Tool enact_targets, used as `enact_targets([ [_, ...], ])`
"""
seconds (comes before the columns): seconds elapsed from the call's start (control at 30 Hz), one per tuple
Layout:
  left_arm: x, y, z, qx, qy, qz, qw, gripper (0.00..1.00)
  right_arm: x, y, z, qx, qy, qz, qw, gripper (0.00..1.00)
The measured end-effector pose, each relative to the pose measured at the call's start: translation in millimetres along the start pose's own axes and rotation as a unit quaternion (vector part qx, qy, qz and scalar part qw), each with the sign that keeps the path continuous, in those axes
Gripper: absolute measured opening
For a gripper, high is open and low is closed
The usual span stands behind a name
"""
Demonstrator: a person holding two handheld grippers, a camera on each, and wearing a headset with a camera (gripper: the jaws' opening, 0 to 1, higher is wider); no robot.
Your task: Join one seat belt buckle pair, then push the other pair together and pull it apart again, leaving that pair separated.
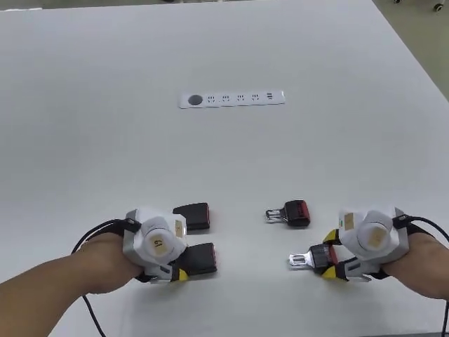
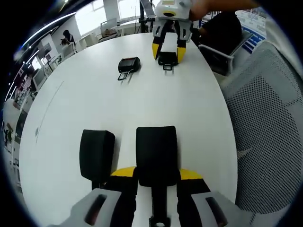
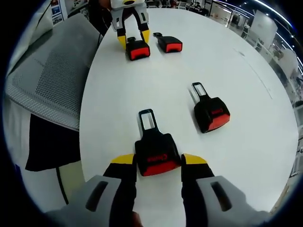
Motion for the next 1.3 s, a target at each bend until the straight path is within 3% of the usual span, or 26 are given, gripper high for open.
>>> enact_targets([
  [0.37,-1.0,3.0,0.1,0.017,-0.007,0.011,0.9998,0.32,-0.1,-0.4,2.2,0.013,-0.002,0.009,0.9999,0.36],
  [0.63,0.7,-1.4,1.9,0.022,-0.007,0.009,0.9997,0.32,3.1,1.7,1.8,0.019,0.007,-0.032,0.9993,0.35],
  [1.3,1.1,-3.3,1.8,0.023,-0.007,-0.004,0.9997,0.32,1.8,2.4,2.8,0.022,0.011,-0.015,0.9996,0.35],
])
Point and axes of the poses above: the centre of the closed fingertips' face, and the gripper's own axes: z roughly forward along the fingers, x roughly to its left, y roughly out of its top, the point moved 5 cm from there along -z, roughly backward along the fingers, and after that the axes turned 7 degrees about z, right-handed, at the moved point
